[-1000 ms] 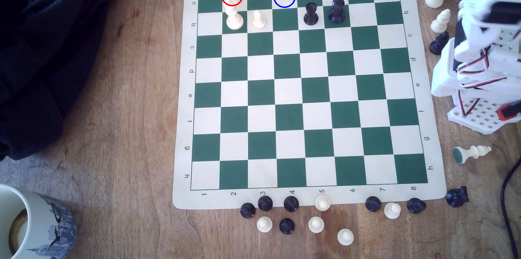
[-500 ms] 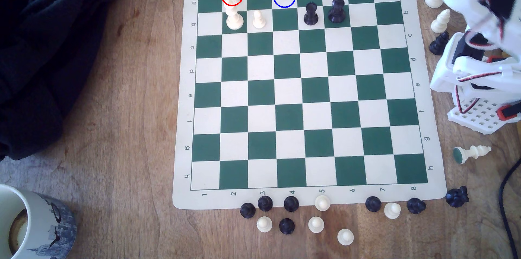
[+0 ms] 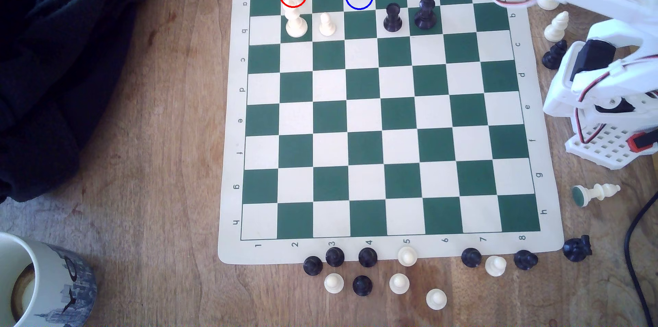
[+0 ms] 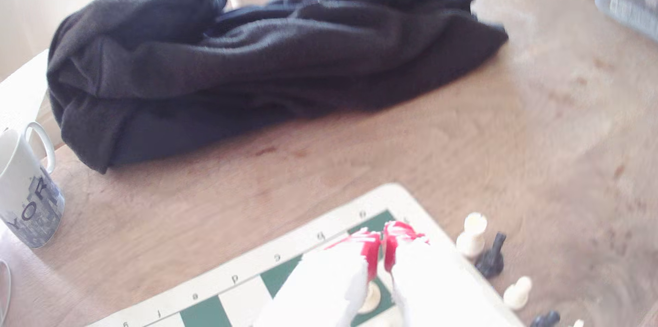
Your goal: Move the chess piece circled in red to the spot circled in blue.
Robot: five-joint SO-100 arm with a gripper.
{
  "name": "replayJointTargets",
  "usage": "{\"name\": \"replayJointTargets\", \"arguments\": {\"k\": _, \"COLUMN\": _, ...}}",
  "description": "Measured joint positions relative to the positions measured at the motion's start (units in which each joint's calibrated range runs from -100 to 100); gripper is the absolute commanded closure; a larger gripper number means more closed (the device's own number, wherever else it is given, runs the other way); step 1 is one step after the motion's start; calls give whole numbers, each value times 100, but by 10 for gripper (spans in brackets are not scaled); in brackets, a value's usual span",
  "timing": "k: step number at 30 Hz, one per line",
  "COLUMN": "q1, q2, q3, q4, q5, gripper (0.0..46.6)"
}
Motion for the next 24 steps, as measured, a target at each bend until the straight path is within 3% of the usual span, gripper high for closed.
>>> {"name": "replayJointTargets", "arguments": {"k": 5, "q1": 59, "q2": 1693, "q3": -2711, "q4": 1984, "q5": -357, "gripper": 462}}
{"name": "replayJointTargets", "arguments": {"k": 14, "q1": 88, "q2": 3921, "q3": -5676, "q4": 3179, "q5": -1035, "gripper": 461}}
{"name": "replayJointTargets", "arguments": {"k": 21, "q1": 317, "q2": 4851, "q3": -6236, "q4": 3004, "q5": -1324, "gripper": 436}}
{"name": "replayJointTargets", "arguments": {"k": 24, "q1": 288, "q2": 5145, "q3": -6399, "q4": 2956, "q5": -1446, "gripper": 452}}
